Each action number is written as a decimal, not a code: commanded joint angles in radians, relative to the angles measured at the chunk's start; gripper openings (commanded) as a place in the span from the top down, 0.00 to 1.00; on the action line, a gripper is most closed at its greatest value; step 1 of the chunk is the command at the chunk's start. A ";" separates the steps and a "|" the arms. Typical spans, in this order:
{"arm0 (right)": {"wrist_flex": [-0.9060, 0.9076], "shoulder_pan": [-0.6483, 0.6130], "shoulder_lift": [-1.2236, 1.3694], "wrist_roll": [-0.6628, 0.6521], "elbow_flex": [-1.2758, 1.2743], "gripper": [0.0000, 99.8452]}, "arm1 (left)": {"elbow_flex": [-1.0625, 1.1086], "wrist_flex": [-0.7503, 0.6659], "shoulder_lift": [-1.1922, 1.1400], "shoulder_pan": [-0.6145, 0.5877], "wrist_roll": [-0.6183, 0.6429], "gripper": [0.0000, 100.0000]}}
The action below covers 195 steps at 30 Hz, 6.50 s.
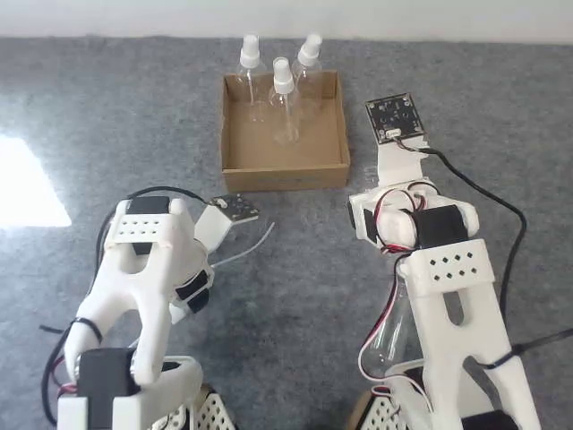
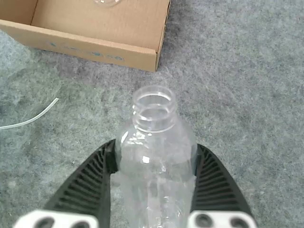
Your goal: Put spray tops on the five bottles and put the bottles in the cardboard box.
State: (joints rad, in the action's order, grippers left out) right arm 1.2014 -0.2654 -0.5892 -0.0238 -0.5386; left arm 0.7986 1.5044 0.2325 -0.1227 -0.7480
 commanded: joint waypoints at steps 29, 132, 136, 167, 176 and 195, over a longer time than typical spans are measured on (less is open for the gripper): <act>-0.067 0.001 -0.038 -0.003 -0.009 0.92 | -0.352 0.008 0.222 0.032 0.339 0.98; -0.665 -0.570 -0.599 -0.012 -0.710 0.92 | -0.348 -0.419 0.964 0.126 1.178 0.98; -0.679 -0.595 -0.599 -0.012 -0.715 0.92 | -0.297 -0.463 1.008 0.164 1.180 0.98; -0.680 -0.642 -0.599 -0.014 -0.741 0.92 | -0.079 -0.549 1.165 0.229 1.123 0.98; -0.685 -0.639 -0.599 -0.014 -0.735 0.92 | -0.021 -0.552 1.165 0.304 1.054 0.98; -0.750 -0.618 -0.601 -0.014 -0.733 0.92 | 0.059 -0.540 1.165 0.396 0.950 0.98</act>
State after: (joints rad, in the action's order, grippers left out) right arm 0.4956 -0.9022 -1.1615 -0.0269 -1.2950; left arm 0.8569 0.9889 1.3894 0.2685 0.2463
